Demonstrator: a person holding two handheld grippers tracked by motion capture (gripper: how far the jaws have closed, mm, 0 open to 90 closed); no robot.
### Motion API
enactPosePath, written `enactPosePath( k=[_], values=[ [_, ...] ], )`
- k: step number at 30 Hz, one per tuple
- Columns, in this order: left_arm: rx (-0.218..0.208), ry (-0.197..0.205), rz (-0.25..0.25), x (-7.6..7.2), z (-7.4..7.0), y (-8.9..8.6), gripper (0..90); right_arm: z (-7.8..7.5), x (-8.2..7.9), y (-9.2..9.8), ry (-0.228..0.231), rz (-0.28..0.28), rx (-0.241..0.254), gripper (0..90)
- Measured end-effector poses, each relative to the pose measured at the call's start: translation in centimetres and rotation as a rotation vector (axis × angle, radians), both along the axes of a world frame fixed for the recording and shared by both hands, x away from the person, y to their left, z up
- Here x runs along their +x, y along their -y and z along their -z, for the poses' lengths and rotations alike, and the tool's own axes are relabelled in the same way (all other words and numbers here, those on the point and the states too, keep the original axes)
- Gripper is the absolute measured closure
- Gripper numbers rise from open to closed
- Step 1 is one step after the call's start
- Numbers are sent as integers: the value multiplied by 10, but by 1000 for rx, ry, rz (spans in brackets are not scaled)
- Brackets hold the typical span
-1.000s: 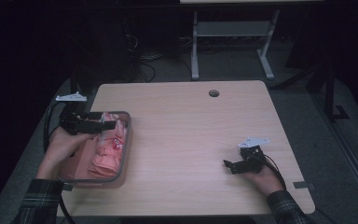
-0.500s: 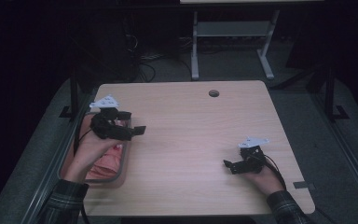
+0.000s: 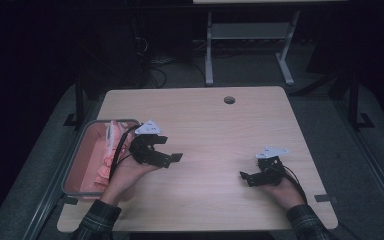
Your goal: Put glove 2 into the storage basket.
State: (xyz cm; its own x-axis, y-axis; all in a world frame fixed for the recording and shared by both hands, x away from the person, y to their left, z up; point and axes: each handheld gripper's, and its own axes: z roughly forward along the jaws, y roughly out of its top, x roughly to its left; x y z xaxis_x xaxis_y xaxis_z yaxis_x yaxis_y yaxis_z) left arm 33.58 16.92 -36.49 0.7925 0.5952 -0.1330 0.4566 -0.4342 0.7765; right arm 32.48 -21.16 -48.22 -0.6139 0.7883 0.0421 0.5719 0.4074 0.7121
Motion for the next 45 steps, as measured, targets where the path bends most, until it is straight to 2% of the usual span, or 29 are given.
enactPosePath(
  k=[5,9,17,23,26,30,32,34,39,41,42,45],
  values=[
    [26,-8,17,-3,13,8,135,0,0,0,1,1,1,71],
    [16,-17,21,-6,24,14,136,0,0,0,0,0,-1,72],
    [63,-5,32,-12,48,24,136,0,0,0,0,0,-1,71],
    [65,10,27,-17,63,31,136,0,0,0,0,-1,-1,72],
    [86,16,27,-19,70,35,136,0,0,0,0,-1,-1,72],
    [93,8,32,-21,79,40,136,0,0,0,0,-1,-1,71],
    [114,8,32,-23,84,44,136,0,0,0,0,-1,-1,71],
    [116,9,40,-23,88,47,136,0,0,0,0,0,-1,71],
    [168,4,65,-26,100,54,136,0,0,0,0,0,-1,72],
    [213,20,66,-27,105,57,136,0,0,0,0,0,-1,71],
    [221,25,66,-27,106,58,136,0,0,0,0,0,-1,72],
    [195,30,66,-28,109,57,133,0,0,0,0,0,-1,72]
  ],
)
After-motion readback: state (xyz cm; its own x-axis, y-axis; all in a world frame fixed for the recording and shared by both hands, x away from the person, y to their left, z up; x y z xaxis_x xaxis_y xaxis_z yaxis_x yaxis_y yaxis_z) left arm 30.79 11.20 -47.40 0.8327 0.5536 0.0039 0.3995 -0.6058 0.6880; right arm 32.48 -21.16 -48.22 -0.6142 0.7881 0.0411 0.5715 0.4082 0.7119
